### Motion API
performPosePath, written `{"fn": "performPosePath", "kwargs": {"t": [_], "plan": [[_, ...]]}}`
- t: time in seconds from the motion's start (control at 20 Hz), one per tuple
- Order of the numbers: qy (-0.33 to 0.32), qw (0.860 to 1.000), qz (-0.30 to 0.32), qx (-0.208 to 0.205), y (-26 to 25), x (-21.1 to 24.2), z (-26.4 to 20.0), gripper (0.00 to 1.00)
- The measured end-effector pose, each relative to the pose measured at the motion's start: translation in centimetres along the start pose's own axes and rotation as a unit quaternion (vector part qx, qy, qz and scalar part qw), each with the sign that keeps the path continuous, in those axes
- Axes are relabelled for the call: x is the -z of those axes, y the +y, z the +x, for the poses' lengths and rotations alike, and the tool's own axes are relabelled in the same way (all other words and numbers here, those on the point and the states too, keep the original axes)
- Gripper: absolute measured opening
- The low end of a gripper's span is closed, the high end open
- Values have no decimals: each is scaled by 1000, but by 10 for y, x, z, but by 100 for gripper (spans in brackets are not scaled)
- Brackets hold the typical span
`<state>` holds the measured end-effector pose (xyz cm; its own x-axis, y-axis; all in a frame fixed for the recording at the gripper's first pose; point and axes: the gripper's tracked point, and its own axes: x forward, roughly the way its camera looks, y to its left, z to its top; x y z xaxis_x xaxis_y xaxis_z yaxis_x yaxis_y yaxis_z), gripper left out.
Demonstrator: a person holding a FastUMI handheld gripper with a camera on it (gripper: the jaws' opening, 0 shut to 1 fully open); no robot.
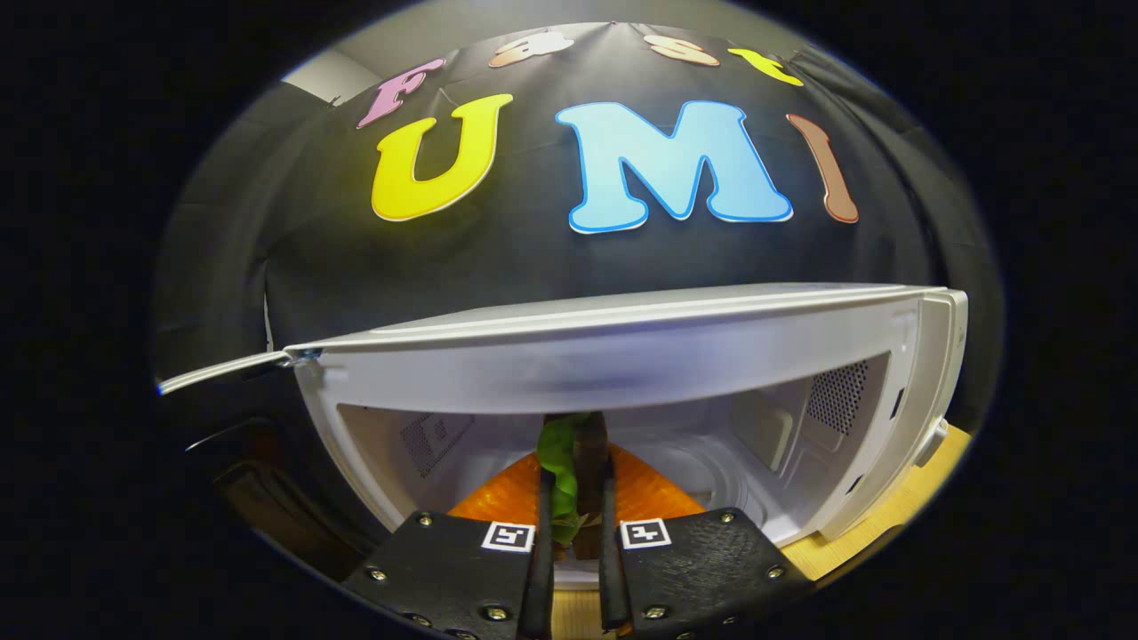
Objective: Open the microwave, put the food inside, and close the microwave door.
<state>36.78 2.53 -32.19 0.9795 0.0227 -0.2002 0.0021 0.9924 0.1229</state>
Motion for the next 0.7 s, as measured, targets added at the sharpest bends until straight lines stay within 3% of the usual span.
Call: {"fn": "performPosePath", "kwargs": {"t": [0.25,0.5,0.6,0.7], "plan": [[5,1000,11,23,-24,10,27,25],[1,985,-90,145,-91,11,34,80],[18,986,-102,131,-94,19,32,81],[34,991,-92,91,-80,25,27,81]]}}
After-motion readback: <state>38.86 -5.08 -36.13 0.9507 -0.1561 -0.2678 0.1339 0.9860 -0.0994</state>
